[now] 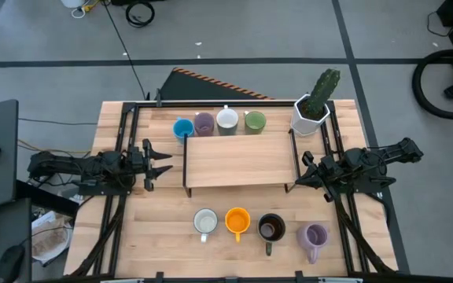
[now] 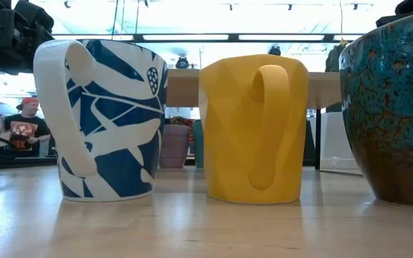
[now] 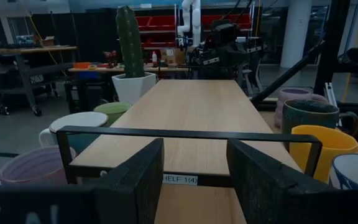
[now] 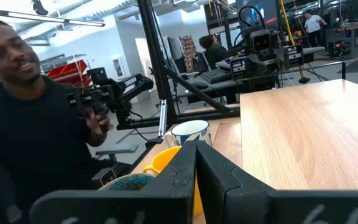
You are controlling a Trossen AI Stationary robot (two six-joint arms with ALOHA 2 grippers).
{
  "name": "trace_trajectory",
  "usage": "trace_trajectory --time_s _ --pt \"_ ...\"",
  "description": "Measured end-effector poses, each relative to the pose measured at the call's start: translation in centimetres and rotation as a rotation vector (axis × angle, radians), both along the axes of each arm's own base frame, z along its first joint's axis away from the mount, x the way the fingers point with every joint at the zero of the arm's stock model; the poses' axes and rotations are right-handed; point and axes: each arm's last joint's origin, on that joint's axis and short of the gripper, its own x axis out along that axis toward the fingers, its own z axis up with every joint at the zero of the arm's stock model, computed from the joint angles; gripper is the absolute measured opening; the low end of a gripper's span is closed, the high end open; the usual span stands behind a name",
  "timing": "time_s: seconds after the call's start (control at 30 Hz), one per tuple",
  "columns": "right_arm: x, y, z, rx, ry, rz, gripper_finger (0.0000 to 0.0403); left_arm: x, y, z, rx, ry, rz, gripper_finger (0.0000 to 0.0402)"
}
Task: Place coffee mugs
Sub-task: Put the light blue mug on the shelf
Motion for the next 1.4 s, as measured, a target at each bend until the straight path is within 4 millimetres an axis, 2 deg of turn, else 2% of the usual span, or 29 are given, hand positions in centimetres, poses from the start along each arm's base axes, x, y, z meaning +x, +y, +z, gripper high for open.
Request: trace_trajectory --time_s 0.4,0.77,0.83,0.97,1.17,1.4 --pt "0.0 -0.1 0.3 0.01 -0.029 -0.019 0.0018 0.0 0.0 0.2 -0.07 -0.034 0.001 0.0181" --pt "-0.3 -0.3 1.8 0.066 -0.173 -0.069 0.0018 -0.2 0.5 0.4 -0.172 -0.072 0.164 0.0181" --pt "-0.3 -0.3 1.8 0.036 -0.185 -0.075 0.0018 -0.2 0.6 0.8 -0.179 -0.066 0.171 0.0181" --pt "-0.4 -0.3 2.1 -0.03 -0.232 -0.104 0.0018 -0.5 0.9 2.9 -0.193 -0.1 0.199 0.0181" --pt "-0.8 -1.0 3.4 -0.047 -0.374 -0.294 0.0018 -0.4 1.9 4.7 -0.262 0.065 0.334 0.0181" --pt "-1.0 -1.1 3.7 -0.144 -0.424 -0.373 0.0018 0.5 2.9 5.8 -0.351 0.35 0.371 0.0181"
